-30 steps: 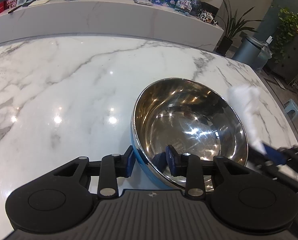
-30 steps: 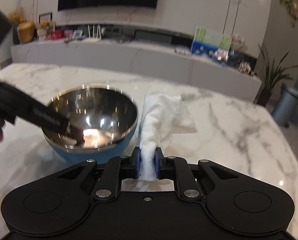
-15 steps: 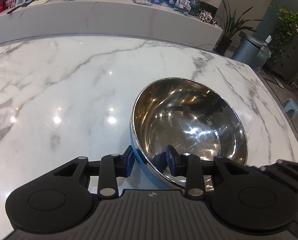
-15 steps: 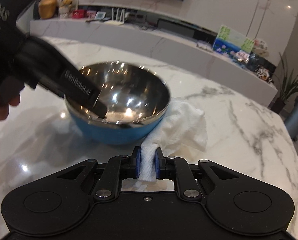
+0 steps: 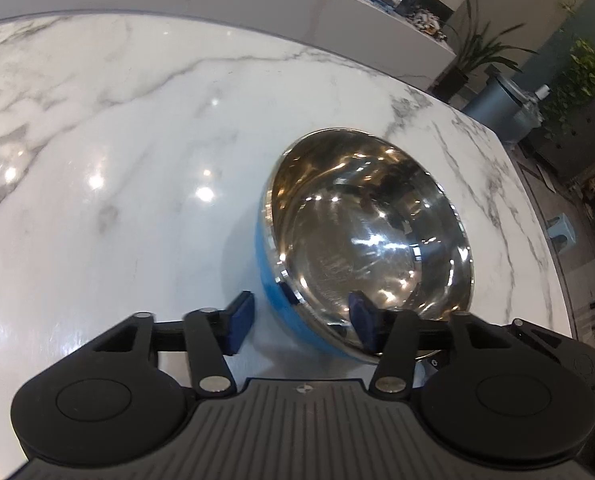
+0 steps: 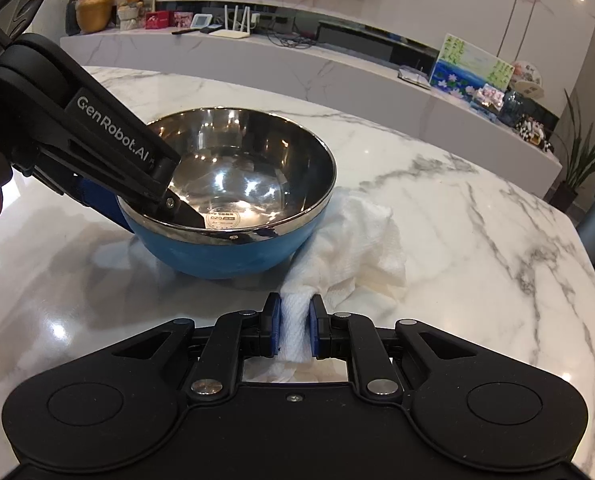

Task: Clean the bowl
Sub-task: 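Regrasp the white towel beside the bowl with the right gripper and lift it, then rub the towel on the blue outer wall with the right gripper while the left gripper holds the rim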

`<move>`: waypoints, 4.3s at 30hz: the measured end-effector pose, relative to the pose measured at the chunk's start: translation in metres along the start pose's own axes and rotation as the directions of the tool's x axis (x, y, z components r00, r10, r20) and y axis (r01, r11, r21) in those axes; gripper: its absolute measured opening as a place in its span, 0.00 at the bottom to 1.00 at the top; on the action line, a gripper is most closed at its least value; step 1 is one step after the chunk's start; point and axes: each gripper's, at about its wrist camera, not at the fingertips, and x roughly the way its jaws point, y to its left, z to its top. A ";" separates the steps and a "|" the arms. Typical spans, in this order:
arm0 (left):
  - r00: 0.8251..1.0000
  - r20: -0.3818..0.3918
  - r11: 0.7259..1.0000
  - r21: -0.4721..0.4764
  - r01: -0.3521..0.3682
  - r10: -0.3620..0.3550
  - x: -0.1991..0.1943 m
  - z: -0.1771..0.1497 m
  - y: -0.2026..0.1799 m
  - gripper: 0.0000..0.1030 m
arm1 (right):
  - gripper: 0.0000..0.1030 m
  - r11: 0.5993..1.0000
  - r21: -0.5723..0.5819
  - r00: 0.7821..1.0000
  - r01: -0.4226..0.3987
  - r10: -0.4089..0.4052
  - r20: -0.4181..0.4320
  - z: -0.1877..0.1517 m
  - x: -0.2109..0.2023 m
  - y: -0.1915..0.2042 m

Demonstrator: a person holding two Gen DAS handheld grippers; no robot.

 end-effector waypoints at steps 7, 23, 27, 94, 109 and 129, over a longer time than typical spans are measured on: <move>0.998 0.056 0.998 0.052 -0.019 0.016 0.002 0.007 0.000 0.21 | 0.12 0.999 0.013 0.997 0.051 -0.052 0.062 0.006 -0.012 -0.008; 0.996 0.087 0.997 0.071 -0.022 0.016 0.002 0.007 0.001 0.20 | 0.12 0.999 -0.043 1.000 0.004 -0.004 0.022 0.003 -0.005 0.001; 0.997 0.079 0.999 0.049 -0.010 0.006 0.002 0.007 0.001 0.21 | 0.12 0.998 -0.062 1.000 -0.013 0.012 -0.005 0.001 0.001 0.005; 0.997 0.054 0.996 0.067 -0.052 0.048 -0.001 0.007 -0.003 0.18 | 0.12 0.994 -0.096 0.996 0.057 -0.050 0.068 0.008 -0.018 -0.003; 0.992 0.097 0.986 0.138 -0.097 0.085 -0.007 0.002 -0.010 0.17 | 0.12 0.994 -0.109 0.999 0.017 -0.012 0.049 0.009 -0.011 -0.008; 0.959 0.258 0.961 0.211 -0.177 0.119 -0.027 -0.024 -0.024 0.50 | 0.14 0.998 -0.057 0.999 -0.030 0.028 -0.027 0.009 0.005 -0.023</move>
